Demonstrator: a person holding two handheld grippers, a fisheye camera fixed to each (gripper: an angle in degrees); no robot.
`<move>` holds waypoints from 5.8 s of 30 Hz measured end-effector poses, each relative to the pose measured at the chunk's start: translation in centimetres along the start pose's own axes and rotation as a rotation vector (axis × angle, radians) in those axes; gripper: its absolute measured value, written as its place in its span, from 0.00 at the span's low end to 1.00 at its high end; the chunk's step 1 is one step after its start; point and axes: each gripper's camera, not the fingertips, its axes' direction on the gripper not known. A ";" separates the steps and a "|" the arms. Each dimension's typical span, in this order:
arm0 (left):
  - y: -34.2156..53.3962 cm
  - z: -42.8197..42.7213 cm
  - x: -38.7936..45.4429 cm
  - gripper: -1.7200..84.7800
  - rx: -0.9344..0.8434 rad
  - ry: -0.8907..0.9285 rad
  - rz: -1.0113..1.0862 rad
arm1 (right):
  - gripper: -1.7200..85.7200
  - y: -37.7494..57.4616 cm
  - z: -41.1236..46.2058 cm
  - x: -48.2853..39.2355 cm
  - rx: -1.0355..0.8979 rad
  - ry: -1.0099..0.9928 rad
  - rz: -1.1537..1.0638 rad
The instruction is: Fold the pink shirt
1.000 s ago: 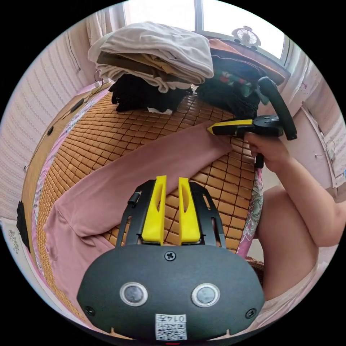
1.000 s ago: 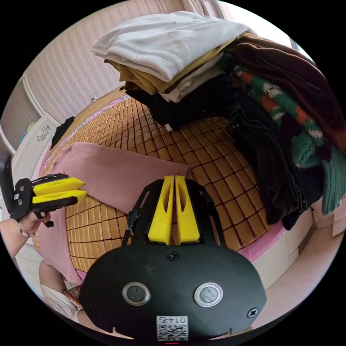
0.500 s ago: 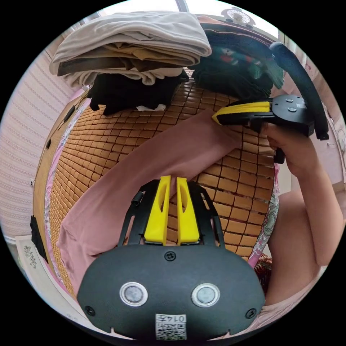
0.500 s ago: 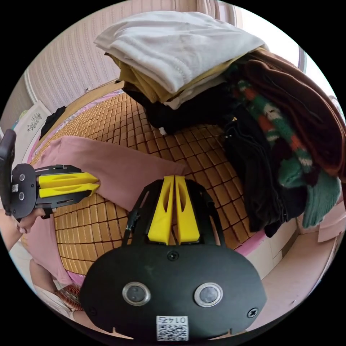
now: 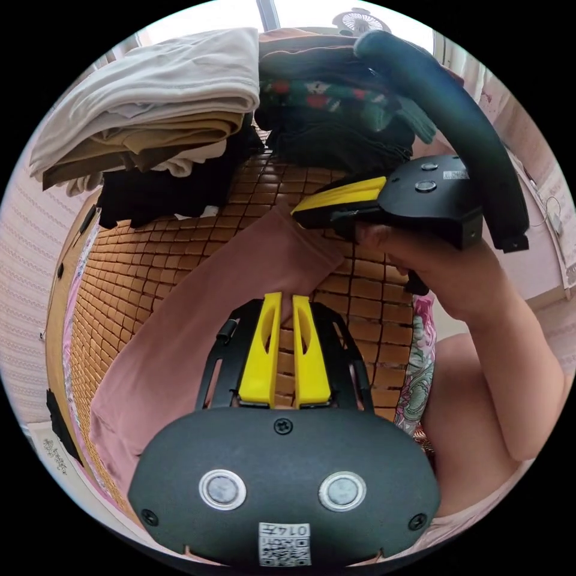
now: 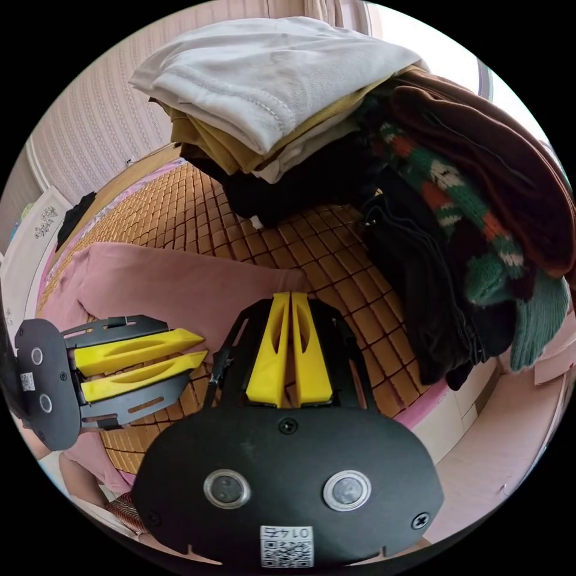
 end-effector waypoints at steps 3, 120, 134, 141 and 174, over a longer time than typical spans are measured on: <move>-0.4 0.2 -0.1 0.06 0.018 -0.005 0.003 | 0.02 -0.2 0.2 0.3 0.002 0.009 0.005; 135.9 -36.6 -21.9 0.03 -0.066 -0.548 -1.421 | 0.03 21.2 -7.8 -133.3 -0.076 -0.357 -1.716; 130.2 -44.7 -21.5 0.01 0.273 -0.684 -1.416 | 0.02 11.6 -11.9 -122.9 -0.032 -0.680 -1.371; 112.1 -52.0 -17.7 0.02 0.730 -0.588 -0.905 | 0.02 0.6 -17.0 -102.7 0.103 -0.847 -1.064; 56.3 -18.4 -11.6 0.08 0.090 0.066 -0.425 | 0.08 5.2 -5.6 -48.4 -0.260 -0.283 -0.527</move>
